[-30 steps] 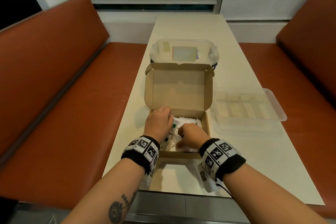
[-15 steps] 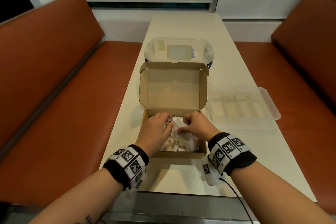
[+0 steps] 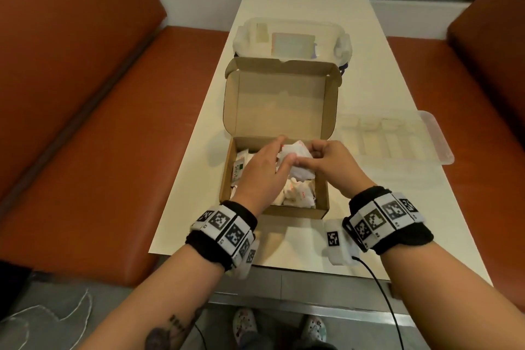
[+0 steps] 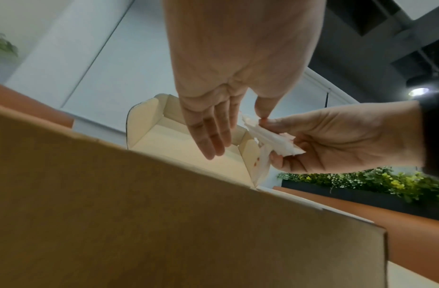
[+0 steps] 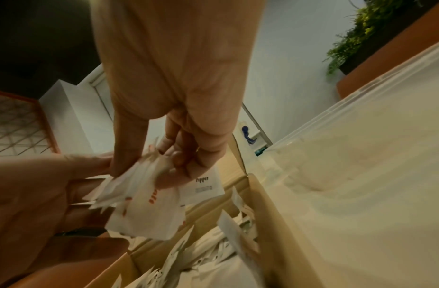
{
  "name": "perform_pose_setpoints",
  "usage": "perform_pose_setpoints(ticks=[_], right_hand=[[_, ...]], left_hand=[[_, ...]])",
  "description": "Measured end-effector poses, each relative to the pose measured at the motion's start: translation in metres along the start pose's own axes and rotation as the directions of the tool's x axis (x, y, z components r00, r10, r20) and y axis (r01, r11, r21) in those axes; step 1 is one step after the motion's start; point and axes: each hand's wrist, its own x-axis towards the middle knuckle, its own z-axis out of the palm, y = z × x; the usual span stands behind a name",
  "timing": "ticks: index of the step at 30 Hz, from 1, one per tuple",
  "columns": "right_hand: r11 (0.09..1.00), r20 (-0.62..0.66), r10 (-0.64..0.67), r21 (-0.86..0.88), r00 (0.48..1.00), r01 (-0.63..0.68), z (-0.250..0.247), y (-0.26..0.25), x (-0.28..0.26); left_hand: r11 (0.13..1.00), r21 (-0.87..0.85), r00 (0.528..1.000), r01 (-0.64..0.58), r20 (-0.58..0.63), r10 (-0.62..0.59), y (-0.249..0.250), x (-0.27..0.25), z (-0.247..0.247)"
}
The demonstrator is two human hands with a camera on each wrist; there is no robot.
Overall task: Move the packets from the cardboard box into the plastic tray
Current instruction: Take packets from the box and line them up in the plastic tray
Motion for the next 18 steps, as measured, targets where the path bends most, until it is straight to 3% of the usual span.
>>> perform_pose_setpoints(ticks=[3, 13, 18], right_hand=[[0.992, -0.009, 0.007, 0.123, 1.0, -0.006, 0.001, 0.004, -0.002], [0.965, -0.037, 0.015, 0.264, 0.999, -0.005, 0.001, 0.006, 0.001], [0.949, -0.046, 0.028, 0.316, 0.999, -0.012, 0.002, 0.004, 0.004]], left_hand=[[0.998, -0.061, 1.0, 0.021, 0.025, -0.02, 0.002, 0.002, 0.0], [0.939, -0.326, 0.991, 0.114, 0.103, -0.084, 0.0, 0.0, 0.003], [0.928, -0.342, 0.987, 0.149, 0.108, -0.119, -0.001, 0.003, 0.009]])
